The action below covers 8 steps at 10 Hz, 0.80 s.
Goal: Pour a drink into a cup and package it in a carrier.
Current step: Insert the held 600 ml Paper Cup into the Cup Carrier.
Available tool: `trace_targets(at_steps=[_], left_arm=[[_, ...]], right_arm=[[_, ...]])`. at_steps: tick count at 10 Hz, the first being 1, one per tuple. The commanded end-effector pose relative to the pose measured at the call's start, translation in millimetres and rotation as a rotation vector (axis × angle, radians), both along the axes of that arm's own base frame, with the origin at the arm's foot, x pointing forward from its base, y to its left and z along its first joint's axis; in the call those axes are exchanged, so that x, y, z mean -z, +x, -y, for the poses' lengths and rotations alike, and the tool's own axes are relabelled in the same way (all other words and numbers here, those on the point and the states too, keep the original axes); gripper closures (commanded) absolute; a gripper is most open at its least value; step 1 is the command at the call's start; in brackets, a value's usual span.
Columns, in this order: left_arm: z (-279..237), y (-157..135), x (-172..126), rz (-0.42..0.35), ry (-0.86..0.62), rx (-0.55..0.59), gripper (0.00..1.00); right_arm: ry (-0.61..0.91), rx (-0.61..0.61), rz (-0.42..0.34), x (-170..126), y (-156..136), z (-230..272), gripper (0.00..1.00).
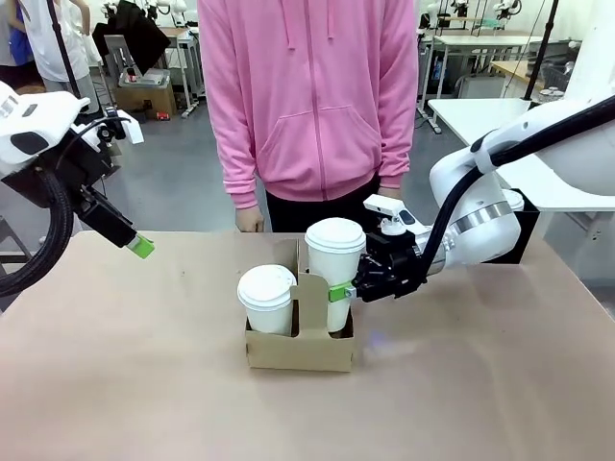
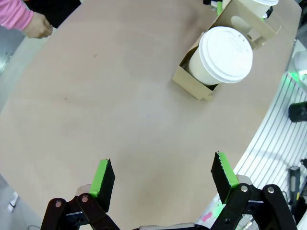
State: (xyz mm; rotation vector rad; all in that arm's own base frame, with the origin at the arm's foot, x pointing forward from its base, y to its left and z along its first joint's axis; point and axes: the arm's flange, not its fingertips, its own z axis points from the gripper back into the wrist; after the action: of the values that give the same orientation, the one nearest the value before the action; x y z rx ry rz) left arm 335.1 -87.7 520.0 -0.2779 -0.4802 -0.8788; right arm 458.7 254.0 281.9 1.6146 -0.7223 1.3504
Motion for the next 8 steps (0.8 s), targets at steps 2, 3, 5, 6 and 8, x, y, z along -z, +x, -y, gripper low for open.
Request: trace_targets(at_steps=[2, 3, 5, 6, 8], left_arm=[[0, -1, 0, 0.005, -0.004, 0.001, 0.00], [0, -1, 0, 0.005, -0.004, 0.001, 0.00], [0, -1, 0, 0.005, -0.004, 0.001, 0.00], [0, -1, 0, 0.005, -0.004, 0.001, 0.00], [0, -1, 0, 0.005, -0.004, 0.001, 0.00]], right_arm=[[-0.001, -0.035, 0.032, 16, -5, -4, 0.19], [0.001, -0.045, 0.032, 20, -6, -3, 0.19], [0.001, -0.058, 0.041, 33, -6, -4, 0.19], [0.003, -0.065, 0.050, 37, -6, -3, 0.19], [0.013, -0.084, 0.077, 43, -8, -3, 0.19]])
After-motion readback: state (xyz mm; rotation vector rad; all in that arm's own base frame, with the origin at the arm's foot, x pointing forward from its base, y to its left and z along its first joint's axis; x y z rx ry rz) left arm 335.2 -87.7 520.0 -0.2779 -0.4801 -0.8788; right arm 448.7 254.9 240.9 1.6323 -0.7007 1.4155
